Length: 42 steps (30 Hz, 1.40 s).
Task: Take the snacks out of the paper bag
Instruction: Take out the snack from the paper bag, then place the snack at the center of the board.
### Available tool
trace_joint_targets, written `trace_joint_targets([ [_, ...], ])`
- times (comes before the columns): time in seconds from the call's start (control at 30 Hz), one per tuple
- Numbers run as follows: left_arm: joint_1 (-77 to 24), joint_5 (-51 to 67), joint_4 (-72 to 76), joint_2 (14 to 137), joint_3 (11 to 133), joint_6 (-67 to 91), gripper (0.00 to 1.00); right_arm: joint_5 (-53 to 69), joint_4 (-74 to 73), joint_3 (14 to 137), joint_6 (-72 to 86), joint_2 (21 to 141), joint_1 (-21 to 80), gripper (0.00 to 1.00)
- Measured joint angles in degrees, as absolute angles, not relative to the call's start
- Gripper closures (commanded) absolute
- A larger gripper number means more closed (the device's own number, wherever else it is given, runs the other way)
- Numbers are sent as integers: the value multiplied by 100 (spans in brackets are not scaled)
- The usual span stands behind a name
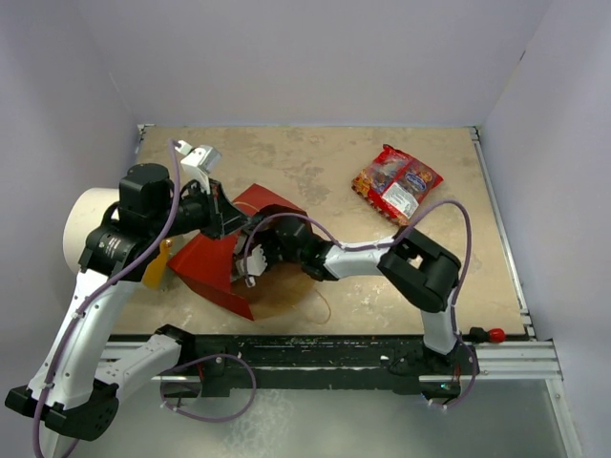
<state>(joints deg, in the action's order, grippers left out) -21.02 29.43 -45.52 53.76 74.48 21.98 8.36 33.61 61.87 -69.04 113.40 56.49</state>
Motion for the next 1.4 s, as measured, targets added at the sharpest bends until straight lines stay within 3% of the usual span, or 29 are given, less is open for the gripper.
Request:
trace_joint_targets([
  [0.9, -2104, 2324, -4547, 5221, 7489, 2355, 100, 1623, 2779, 4346, -4010, 7972, 5649, 100],
  [1.4, -2102, 1747, -4737, 5369, 7489, 2617, 100, 1109, 891, 4346, -2676, 5439, 5651, 100],
])
